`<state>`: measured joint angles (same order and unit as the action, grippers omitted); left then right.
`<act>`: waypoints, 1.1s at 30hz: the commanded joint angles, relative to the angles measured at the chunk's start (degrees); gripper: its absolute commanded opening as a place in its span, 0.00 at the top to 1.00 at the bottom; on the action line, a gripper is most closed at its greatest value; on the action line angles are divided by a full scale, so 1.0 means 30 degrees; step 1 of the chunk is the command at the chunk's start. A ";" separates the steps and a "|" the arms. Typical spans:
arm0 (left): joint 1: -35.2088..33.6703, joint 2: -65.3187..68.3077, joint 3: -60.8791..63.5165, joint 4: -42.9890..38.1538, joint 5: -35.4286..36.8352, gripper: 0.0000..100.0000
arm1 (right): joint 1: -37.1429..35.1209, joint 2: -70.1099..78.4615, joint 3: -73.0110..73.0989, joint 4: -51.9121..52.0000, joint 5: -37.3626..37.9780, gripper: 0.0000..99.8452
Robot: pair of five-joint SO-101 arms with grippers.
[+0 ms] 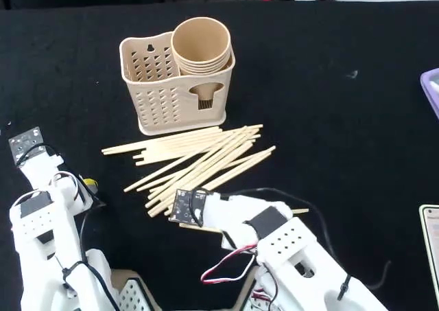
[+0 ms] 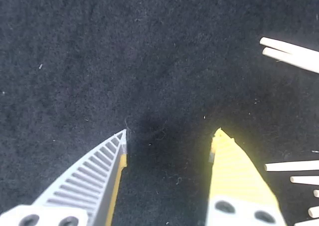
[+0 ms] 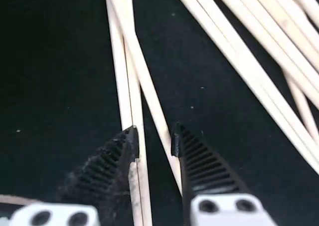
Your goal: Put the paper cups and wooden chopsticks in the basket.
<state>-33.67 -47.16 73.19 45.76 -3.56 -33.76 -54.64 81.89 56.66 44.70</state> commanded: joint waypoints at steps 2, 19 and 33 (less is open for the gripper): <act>0.0161 -0.0293 -0.0190 -0.0176 0.0088 0.73 | -0.0352 -0.0425 0.0161 -0.0322 0.0059 0.88; 0.0161 -0.0381 -0.0190 -0.0176 0.0088 0.73 | -0.2256 -0.0425 -0.1978 0.2901 -0.0996 0.87; 0.0161 -0.0352 -0.0220 -0.0176 0.0088 0.73 | -0.2286 0.0718 -0.0894 0.1377 -0.0938 0.84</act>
<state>-33.67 -47.16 73.19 45.76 -3.56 -40.00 -55.16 79.78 62.29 41.98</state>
